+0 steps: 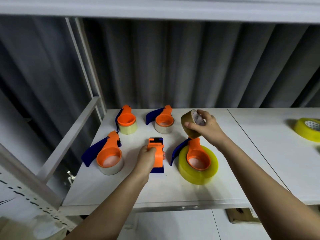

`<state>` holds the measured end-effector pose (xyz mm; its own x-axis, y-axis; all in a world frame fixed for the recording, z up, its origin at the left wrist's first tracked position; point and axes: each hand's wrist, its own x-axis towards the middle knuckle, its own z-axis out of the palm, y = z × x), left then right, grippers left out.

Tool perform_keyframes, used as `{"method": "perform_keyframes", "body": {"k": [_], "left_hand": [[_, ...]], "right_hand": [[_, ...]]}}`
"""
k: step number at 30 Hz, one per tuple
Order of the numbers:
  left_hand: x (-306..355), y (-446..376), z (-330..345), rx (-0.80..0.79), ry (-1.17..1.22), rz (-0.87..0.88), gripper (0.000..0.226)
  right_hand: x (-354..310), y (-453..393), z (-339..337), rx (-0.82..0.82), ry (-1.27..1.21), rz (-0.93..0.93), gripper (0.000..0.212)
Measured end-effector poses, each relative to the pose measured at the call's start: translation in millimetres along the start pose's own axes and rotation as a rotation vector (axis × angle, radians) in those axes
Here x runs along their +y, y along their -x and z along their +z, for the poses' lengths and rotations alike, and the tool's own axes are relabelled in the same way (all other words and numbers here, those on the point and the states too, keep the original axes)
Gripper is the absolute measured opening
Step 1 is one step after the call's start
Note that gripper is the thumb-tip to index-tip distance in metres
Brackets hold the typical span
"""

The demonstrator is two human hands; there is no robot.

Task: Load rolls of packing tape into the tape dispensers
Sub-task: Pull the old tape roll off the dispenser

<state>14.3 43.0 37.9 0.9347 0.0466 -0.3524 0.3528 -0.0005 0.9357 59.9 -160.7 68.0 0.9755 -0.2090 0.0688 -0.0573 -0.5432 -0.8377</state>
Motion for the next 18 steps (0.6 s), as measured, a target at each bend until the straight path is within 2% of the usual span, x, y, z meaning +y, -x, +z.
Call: {"method": "perform_keyframes", "body": {"k": [3,10,13,15,18], "left_hand": [[-4,1,0,0.006,-0.03,0.008,0.03],[-14,-4,-4,-0.028,-0.19,-0.002,0.011],[-16,-10,-12,-0.045,-0.313,0.03,0.016],[-17,-15,-22,0.016,-0.524,0.13,0.014],[-6,-17,-35,0.189,-0.911,0.384,0.029]], "right_hand": [[1,2,1,-0.006,0.008,0.0,0.08],[1,3,5,-0.021,0.051,-0.003,0.08],[1,4,8,-0.035,0.059,-0.014,0.08],[0,4,9,-0.044,0.077,-0.027,0.081],[-2,6,11,-0.02,0.179,-0.049,0.08]]}}
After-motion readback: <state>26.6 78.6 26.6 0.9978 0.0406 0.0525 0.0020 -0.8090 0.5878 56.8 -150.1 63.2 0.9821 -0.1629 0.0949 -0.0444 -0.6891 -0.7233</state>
